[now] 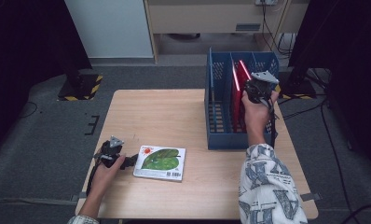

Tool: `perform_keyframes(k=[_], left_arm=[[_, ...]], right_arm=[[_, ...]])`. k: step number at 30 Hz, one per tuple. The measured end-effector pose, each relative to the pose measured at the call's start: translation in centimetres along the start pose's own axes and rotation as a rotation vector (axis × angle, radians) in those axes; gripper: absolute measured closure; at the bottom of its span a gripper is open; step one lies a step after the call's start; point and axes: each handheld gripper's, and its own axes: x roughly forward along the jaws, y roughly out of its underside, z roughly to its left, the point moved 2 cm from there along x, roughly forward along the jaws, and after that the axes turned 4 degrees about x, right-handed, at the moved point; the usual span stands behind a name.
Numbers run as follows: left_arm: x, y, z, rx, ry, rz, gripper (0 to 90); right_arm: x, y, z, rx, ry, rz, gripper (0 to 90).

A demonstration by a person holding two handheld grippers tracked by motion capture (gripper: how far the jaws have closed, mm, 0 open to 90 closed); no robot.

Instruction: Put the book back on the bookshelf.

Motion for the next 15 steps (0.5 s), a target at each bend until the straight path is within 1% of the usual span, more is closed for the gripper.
perform_keyframes(k=[5,11,15], left_arm=[[0.0,0.0,0.0,0.0,0.0,0.0,0.5],[0.0,0.0,0.0,-0.002,-0.001,0.0,0.4],[0.0,0.0,0.0,-0.003,-0.001,0.0,0.4]], right_arm=[[0.8,-0.2,0.1,-0.012,0.014,-0.008,79.5],[1.3,-0.2,0.3,0.004,0.022,-0.018,79.4],[1.3,0.0,0.5,0.018,0.025,-0.018,79.0]])
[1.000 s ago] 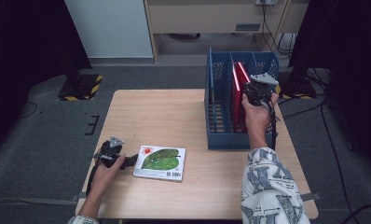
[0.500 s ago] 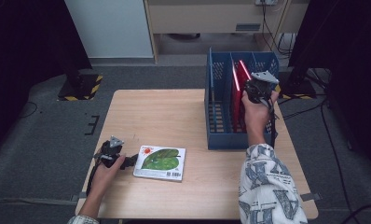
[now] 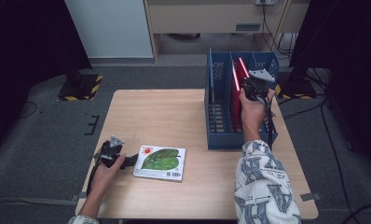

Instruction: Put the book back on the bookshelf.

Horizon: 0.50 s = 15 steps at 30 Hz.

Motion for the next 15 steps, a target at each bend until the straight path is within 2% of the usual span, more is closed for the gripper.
perform_keyframes(k=[7,10,15], left_arm=[[0.0,0.0,0.0,-0.005,0.0,-0.002,0.3],[0.0,0.0,0.0,-0.005,-0.001,-0.002,0.3],[0.1,0.0,0.0,-0.006,-0.002,-0.002,0.3]], right_arm=[[-0.4,0.2,0.0,0.004,-0.022,0.006,76.6],[-0.7,0.2,0.0,-0.005,-0.027,0.006,69.8],[-1.7,0.5,-0.3,-0.013,-0.036,0.017,65.7]])
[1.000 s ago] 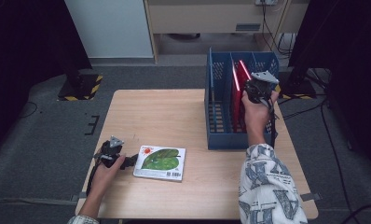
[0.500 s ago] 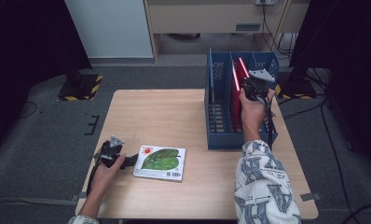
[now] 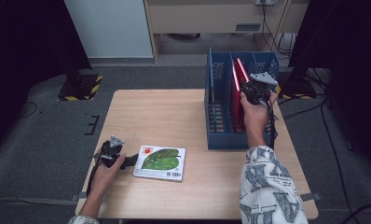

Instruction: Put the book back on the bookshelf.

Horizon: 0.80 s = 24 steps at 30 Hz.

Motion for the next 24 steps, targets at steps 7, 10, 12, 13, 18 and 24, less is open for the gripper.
perform_keyframes(k=[7,10,12,13,18,24], left_arm=[[0.0,0.0,0.0,0.0,-0.003,0.002,0.6],[0.0,0.0,0.0,-0.001,-0.004,0.001,0.6],[0.0,0.0,0.0,0.0,-0.004,0.001,0.8],[0.0,0.0,0.0,0.0,-0.004,0.001,0.8],[0.0,0.0,0.0,0.0,-0.004,0.0,0.9],[0.0,0.0,0.0,-0.001,-0.003,0.001,0.8]], right_arm=[[-1.8,0.6,0.3,-0.006,-0.018,0.001,66.2],[-2.2,0.8,0.4,-0.007,-0.026,0.004,67.6],[-2.4,1.0,0.5,-0.011,-0.029,0.01,67.8],[-2.5,1.1,0.5,-0.013,-0.032,0.011,69.2],[-3.0,1.4,0.6,-0.023,-0.037,0.019,71.2],[-3.5,1.7,0.6,-0.023,-0.045,0.023,70.8]])
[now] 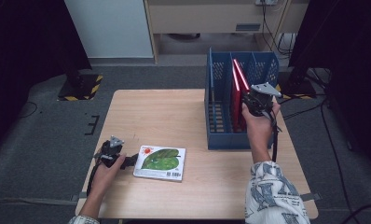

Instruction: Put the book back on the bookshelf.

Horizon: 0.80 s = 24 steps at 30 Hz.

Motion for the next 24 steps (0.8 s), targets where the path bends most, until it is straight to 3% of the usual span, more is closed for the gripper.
perform_keyframes(k=[24], left_arm=[[0.0,0.0,0.0,0.0,0.001,0.001,0.8]], right_arm=[[-0.2,1.9,-0.2,-0.019,-0.014,0.032,68.4]])
